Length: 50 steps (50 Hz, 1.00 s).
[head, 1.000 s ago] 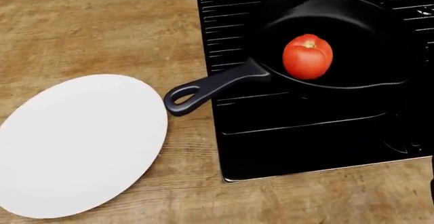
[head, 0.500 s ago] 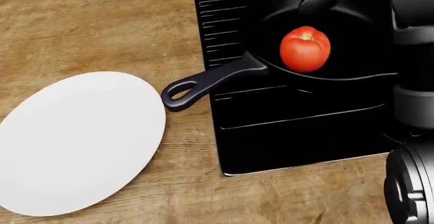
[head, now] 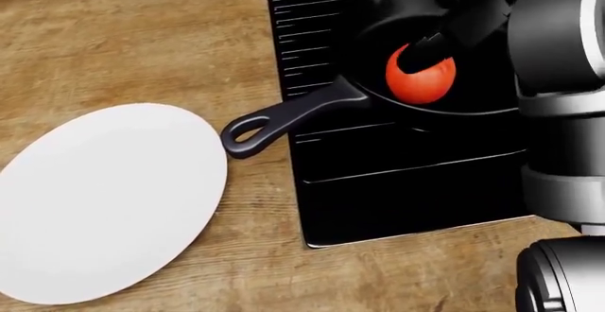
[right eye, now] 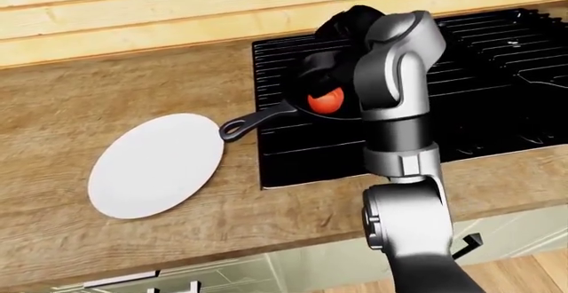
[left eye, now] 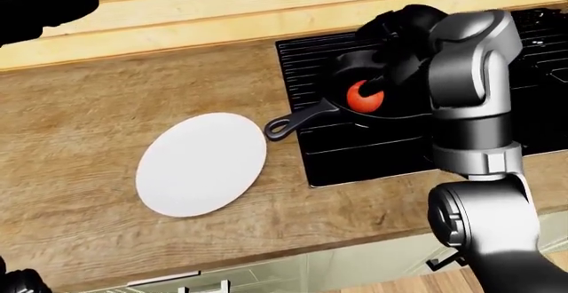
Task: Pick the tomato from the pan and place it on the plate.
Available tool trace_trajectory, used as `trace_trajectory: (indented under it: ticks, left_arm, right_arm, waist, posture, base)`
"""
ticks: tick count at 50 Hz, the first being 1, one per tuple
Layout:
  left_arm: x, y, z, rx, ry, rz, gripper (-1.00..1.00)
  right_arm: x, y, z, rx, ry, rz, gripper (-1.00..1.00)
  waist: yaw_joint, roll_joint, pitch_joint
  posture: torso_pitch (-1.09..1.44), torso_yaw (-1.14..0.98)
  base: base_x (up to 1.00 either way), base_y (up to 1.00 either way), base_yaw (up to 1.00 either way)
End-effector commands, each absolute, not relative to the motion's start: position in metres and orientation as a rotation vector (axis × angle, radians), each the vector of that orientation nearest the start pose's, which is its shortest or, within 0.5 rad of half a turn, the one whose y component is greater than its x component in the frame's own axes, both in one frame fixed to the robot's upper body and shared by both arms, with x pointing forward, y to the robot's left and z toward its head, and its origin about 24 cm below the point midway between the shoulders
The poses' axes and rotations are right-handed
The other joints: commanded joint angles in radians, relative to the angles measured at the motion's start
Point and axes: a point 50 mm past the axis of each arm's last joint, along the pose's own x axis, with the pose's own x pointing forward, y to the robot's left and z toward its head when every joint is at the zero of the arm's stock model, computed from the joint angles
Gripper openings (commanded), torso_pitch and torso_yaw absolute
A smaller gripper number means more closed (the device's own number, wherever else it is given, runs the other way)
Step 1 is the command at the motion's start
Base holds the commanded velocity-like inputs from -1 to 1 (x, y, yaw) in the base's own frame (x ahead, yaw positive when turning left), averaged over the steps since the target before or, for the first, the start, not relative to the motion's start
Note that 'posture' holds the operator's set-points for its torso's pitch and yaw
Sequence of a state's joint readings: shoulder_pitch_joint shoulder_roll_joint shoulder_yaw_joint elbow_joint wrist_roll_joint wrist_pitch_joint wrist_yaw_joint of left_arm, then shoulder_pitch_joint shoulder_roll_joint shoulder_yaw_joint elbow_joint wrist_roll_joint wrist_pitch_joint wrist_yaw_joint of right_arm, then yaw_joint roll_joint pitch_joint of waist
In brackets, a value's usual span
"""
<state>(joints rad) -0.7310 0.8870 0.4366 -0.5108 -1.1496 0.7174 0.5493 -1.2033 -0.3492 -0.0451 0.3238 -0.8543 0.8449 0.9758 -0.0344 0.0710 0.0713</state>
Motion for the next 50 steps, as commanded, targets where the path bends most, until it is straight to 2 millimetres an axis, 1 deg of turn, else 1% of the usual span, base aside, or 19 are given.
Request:
trace_trajectory:
  ticks: [1, 6, 11, 18, 24, 29, 32, 35, 41, 44, 50]
  left_arm:
    - [0.218, 0.239, 0.372, -0.129, -0.659, 0.095, 1.0]
    - [0.218, 0.239, 0.372, -0.128, -0.659, 0.091, 1.0]
    - [0.217, 0.24, 0.372, -0.13, -0.662, 0.094, 1.0]
    - [0.217, 0.24, 0.372, -0.131, -0.66, 0.093, 1.0]
    - [0.217, 0.24, 0.372, -0.13, -0.659, 0.093, 1.0]
    - [0.217, 0.24, 0.372, -0.129, -0.659, 0.091, 1.0]
    - [0.217, 0.239, 0.371, -0.128, -0.657, 0.09, 1.0]
    - [0.217, 0.239, 0.371, -0.128, -0.657, 0.09, 1.0]
    - [0.218, 0.239, 0.371, -0.127, -0.657, 0.09, 1.0]
    - [0.215, 0.236, 0.372, -0.12, -0.671, 0.067, 1.0]
    - [0.216, 0.237, 0.371, -0.122, -0.667, 0.071, 1.0]
  right_arm:
    - [0.366, -0.175, 0.322, -0.771, 0.191, 0.158, 0.54]
    - [0.367, -0.177, 0.32, -0.772, 0.191, 0.15, 0.46]
    - [0.369, -0.174, 0.314, -0.782, 0.199, 0.161, 0.46]
    - [0.369, -0.172, 0.314, -0.778, 0.2, 0.169, 0.47]
    - [0.37, -0.17, 0.304, -0.778, 0.21, 0.177, 0.47]
    - [0.374, -0.167, 0.302, -0.794, 0.213, 0.171, 0.47]
    - [0.378, -0.162, 0.299, -0.797, 0.211, 0.182, 0.48]
    - [0.379, -0.164, 0.301, -0.805, 0.211, 0.173, 0.47]
    - [0.38, -0.169, 0.296, -0.808, 0.227, 0.166, 0.46]
    - [0.381, -0.17, 0.296, -0.81, 0.225, 0.159, 0.45]
    - [0.381, -0.171, 0.292, -0.81, 0.235, 0.161, 0.43]
  waist:
    - [-0.001, 0.001, -0.027]
    - [0.0, 0.001, -0.029]
    - [-0.001, 0.002, -0.028]
    - [-0.001, 0.002, -0.03]
    - [0.0, 0.002, -0.029]
    - [0.0, 0.002, -0.032]
    - [0.0, 0.004, -0.032]
    - [-0.001, 0.005, -0.033]
    - [0.002, 0.003, -0.033]
    - [0.002, 0.002, -0.033]
    - [0.001, 0.001, -0.033]
  posture:
    - [0.0, 0.0]
    - [0.0, 0.0]
    - [0.0, 0.0]
    - [0.0, 0.0]
    - [0.0, 0.0]
    - [0.0, 0.0]
    - [0.0, 0.0]
    - [0.0, 0.0]
    - [0.0, 0.0]
    - [0.0, 0.0]
    - [0.0, 0.0]
  base:
    - [0.0, 0.0, 0.0]
    - [0.0, 0.0, 0.0]
    - [0.0, 0.0, 0.0]
    - [0.0, 0.0, 0.0]
    - [0.0, 0.0, 0.0]
    - [0.0, 0.0, 0.0]
    - [0.0, 0.0, 0.0]
    - [0.0, 0.0, 0.0]
    - [0.0, 0.0, 0.0]
    - [0.0, 0.0, 0.0]
    - [0.0, 0.0, 0.0]
